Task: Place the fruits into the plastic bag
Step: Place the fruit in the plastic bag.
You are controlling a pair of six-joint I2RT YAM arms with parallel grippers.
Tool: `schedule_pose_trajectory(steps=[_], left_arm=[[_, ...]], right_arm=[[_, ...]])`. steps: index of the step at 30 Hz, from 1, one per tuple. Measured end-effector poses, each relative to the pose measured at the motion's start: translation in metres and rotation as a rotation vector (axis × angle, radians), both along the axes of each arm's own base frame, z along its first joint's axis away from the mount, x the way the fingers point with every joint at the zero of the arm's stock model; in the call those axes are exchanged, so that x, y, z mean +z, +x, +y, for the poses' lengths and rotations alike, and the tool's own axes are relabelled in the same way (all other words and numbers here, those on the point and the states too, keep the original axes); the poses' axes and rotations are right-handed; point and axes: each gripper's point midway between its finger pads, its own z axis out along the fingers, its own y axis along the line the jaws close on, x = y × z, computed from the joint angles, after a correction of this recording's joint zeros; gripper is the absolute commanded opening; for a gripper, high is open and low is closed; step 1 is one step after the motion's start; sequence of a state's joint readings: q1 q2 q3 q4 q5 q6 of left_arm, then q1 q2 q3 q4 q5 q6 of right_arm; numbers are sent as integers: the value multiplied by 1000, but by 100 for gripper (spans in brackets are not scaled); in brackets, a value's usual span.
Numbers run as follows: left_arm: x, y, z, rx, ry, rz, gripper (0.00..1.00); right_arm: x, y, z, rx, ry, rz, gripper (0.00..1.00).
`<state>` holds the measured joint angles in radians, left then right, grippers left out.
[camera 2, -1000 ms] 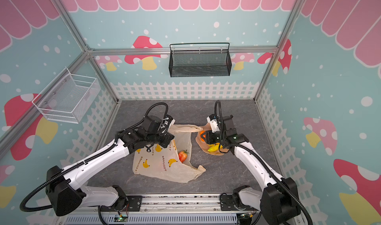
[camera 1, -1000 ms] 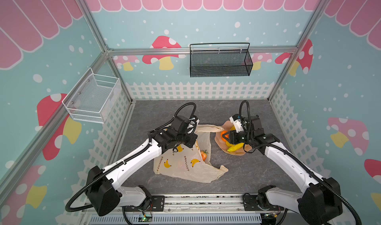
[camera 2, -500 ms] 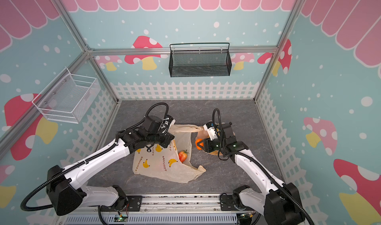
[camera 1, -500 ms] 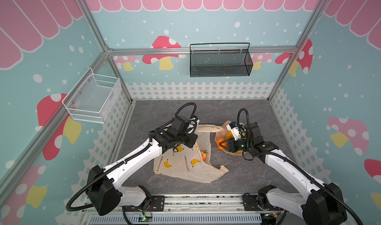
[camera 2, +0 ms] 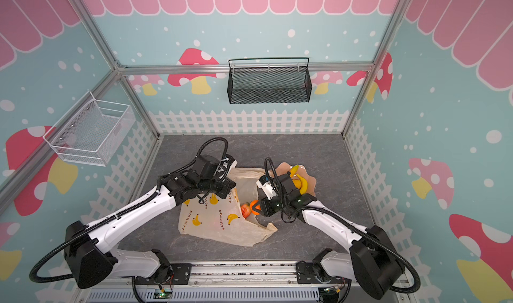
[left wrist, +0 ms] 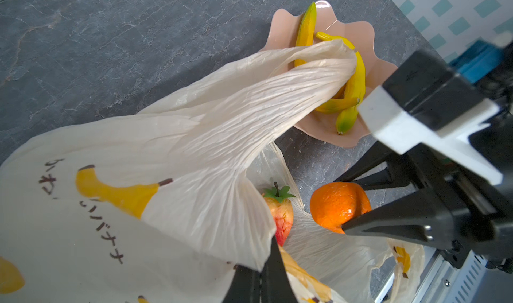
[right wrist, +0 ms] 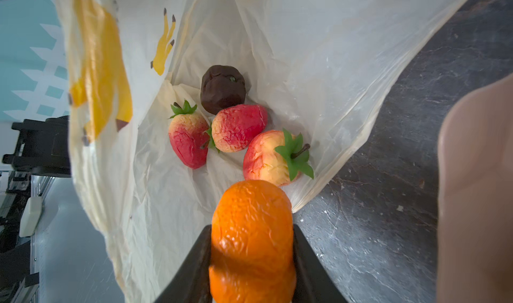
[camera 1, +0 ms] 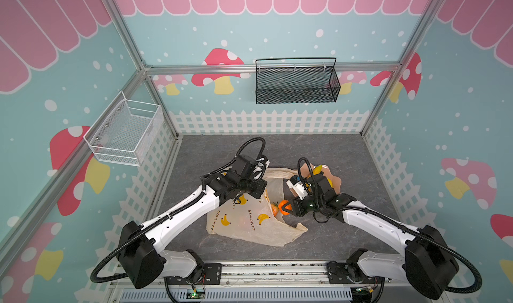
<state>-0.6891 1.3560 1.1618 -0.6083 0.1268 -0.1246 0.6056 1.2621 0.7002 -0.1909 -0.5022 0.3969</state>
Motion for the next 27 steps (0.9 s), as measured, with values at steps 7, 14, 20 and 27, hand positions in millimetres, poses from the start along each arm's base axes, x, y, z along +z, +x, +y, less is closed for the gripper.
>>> schedule_pose_trajectory(steps=[7, 14, 20, 27], left_arm=[[1, 0, -1, -4, -4, 1, 0], [1, 0, -1, -4, -4, 1, 0], [1, 0, -1, -4, -4, 1, 0], [1, 0, -1, -4, -4, 1, 0]], right_arm=[[-20, -2, 14, 39, -18, 31, 35], [-26, 0, 44, 99, -10, 39, 34], [-29, 0, 77, 173, 20, 47, 35], [-32, -6, 111, 261, 82, 88, 38]])
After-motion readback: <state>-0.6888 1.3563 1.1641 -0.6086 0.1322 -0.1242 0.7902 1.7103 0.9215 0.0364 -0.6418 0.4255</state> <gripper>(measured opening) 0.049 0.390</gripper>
